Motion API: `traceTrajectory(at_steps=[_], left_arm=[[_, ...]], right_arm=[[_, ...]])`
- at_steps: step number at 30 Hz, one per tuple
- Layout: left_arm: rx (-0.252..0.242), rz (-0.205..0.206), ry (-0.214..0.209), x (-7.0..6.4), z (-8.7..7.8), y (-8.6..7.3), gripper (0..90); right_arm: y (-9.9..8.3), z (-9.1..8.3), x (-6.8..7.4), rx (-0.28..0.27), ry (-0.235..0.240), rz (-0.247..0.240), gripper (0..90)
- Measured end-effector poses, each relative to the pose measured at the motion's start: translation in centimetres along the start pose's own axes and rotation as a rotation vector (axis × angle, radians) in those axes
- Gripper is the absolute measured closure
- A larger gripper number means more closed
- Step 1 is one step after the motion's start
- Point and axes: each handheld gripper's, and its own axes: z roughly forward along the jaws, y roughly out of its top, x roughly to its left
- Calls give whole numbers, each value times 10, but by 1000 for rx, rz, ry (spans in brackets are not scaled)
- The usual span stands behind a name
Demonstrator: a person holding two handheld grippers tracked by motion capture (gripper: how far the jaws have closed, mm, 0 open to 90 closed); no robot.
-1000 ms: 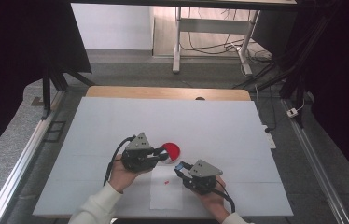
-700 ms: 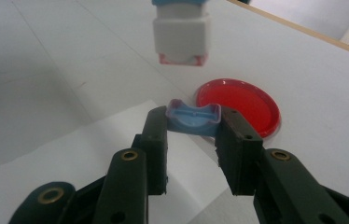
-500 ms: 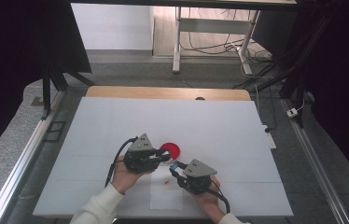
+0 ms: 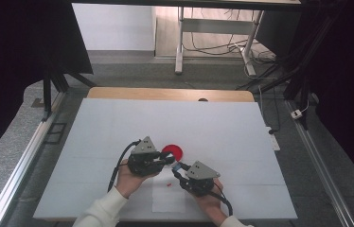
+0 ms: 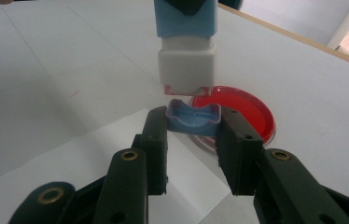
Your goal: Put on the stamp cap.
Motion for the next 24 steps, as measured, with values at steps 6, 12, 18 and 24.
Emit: traceTrajectory(at_steps=[6, 12, 18, 24], left_arm=[[-14, -12, -3, -1, 0, 0, 748], [-29, -40, -7, -1, 2, -2, 748], [-30, -44, -6, -2, 3, -2, 748], [-31, -37, -11, -3, 4, -2, 748]], right_arm=[[0, 0, 1, 1, -9, -6, 650], [1, 0, 2, -14, -35, -16, 650], [1, 0, 3, -17, -47, -20, 650], [1, 0, 4, -16, -48, -22, 650]])
